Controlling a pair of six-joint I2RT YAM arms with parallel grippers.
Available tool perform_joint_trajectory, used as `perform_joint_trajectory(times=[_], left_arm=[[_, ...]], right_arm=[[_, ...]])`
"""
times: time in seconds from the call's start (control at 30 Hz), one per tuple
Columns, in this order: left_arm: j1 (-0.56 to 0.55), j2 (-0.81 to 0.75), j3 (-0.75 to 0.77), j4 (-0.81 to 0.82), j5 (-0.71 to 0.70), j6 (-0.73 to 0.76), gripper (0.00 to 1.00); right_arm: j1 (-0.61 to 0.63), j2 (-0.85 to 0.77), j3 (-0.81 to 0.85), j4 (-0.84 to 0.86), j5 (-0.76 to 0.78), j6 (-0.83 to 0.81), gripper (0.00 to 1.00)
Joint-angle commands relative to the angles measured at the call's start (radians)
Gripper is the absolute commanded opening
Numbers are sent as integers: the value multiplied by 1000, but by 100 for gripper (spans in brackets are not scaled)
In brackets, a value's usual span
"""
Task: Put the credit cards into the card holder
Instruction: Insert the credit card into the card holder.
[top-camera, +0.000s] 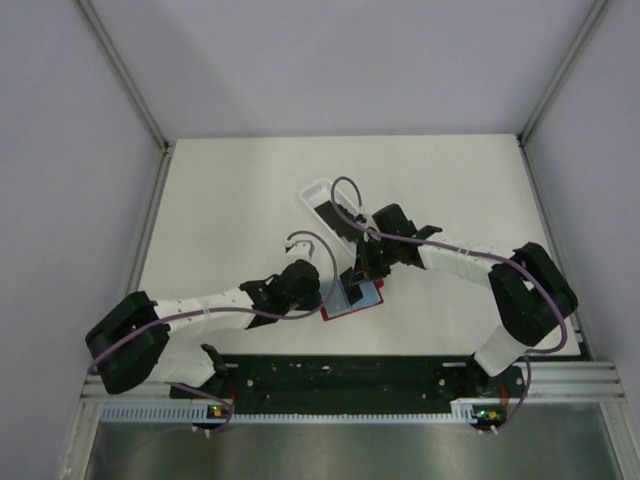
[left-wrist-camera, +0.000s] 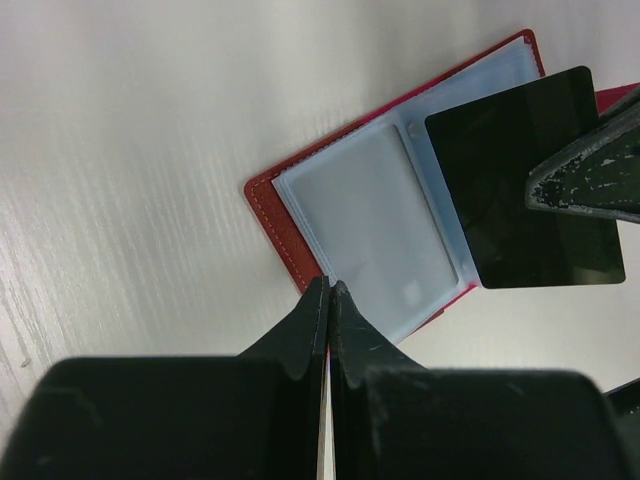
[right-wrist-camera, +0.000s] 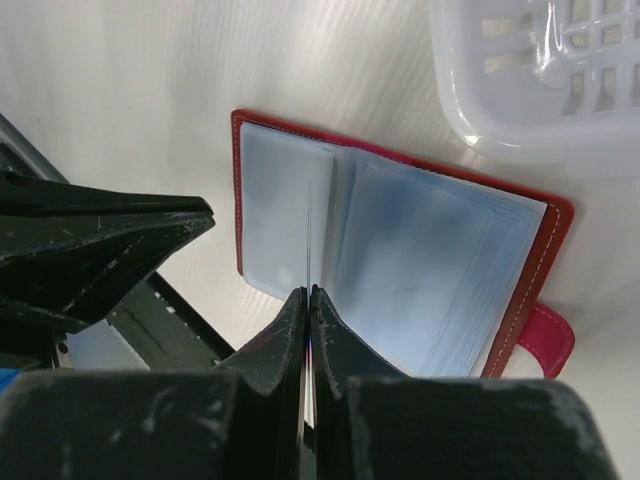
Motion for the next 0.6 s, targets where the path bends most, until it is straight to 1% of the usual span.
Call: perform_joint_trajectory(times=[0.0,0.2,0.43,0.57], left_arm=[[3,25,-1,40,8,-19,0],[3,28,-4,37,7,-22,0],[3,38,-1,40,8,-20,0],[3,65,9,50,19,-19,0]], right_arm=[[10,51,42,42,42,-7,0],[10,77,31,29,123,26,0],[10,19,-15,-24,229,53,0],[11,-23,-56,-37,245,73,0]])
